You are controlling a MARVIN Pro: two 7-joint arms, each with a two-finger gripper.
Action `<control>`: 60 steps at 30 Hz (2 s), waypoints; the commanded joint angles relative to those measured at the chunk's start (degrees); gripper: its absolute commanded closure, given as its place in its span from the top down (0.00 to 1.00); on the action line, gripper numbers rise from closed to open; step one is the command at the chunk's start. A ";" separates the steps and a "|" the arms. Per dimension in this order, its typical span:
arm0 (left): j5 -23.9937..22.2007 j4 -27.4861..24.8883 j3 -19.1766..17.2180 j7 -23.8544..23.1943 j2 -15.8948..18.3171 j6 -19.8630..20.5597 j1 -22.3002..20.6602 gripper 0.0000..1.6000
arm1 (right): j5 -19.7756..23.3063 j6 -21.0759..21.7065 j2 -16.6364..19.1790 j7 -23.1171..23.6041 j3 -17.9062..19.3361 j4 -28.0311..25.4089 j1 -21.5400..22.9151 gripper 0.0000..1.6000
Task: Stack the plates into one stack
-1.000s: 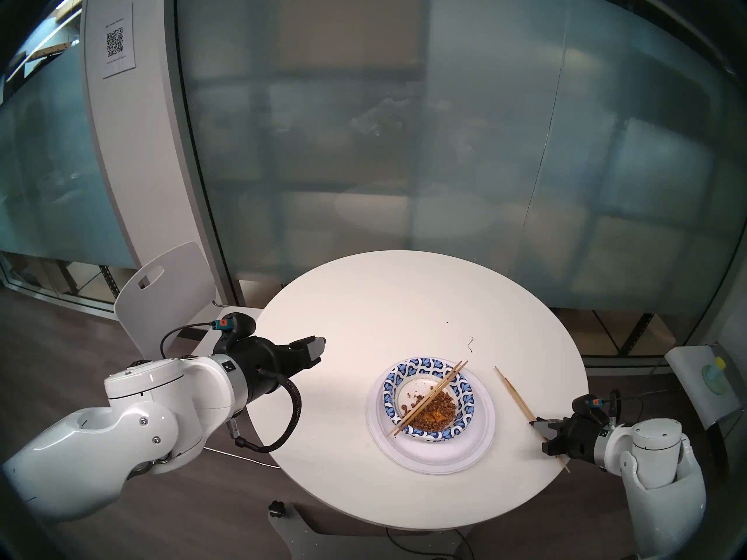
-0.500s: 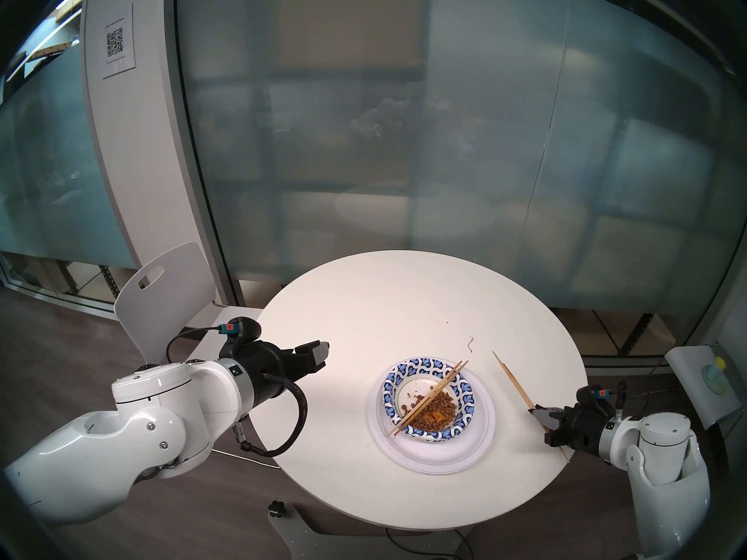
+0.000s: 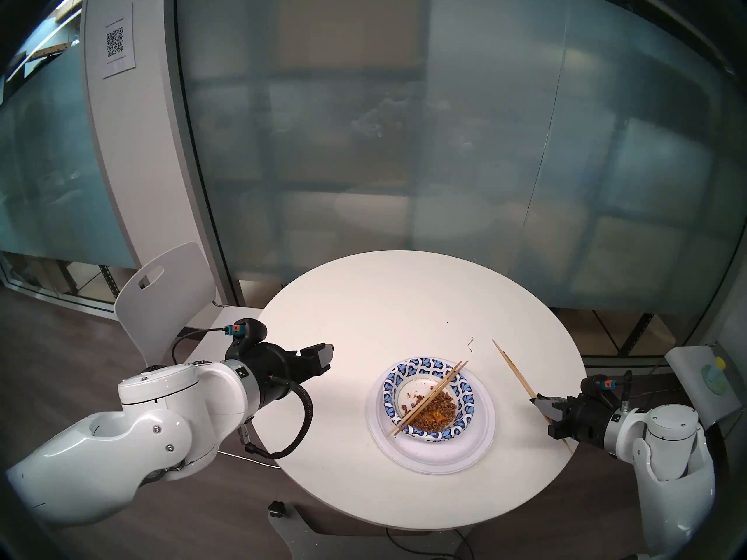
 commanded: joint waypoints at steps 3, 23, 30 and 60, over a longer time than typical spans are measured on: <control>0.66 -0.64 0.34 -0.02 -0.54 0.08 -1.28 1.00 | 0.74 -0.61 -1.39 0.85 0.72 -2.99 -1.99 0.00; 1.35 -0.55 0.28 -0.35 -0.25 0.24 -1.13 1.00 | -1.07 1.51 -0.31 -0.60 -7.29 -3.05 3.89 0.00; 1.15 -0.39 -0.69 -0.68 0.45 -0.07 -0.29 1.00 | -1.41 2.19 0.29 -0.64 -10.15 -2.71 6.53 0.00; 1.44 -0.93 -1.21 -1.35 1.27 -0.99 1.18 1.00 | -1.82 3.84 1.92 0.87 -13.14 -5.72 7.01 0.00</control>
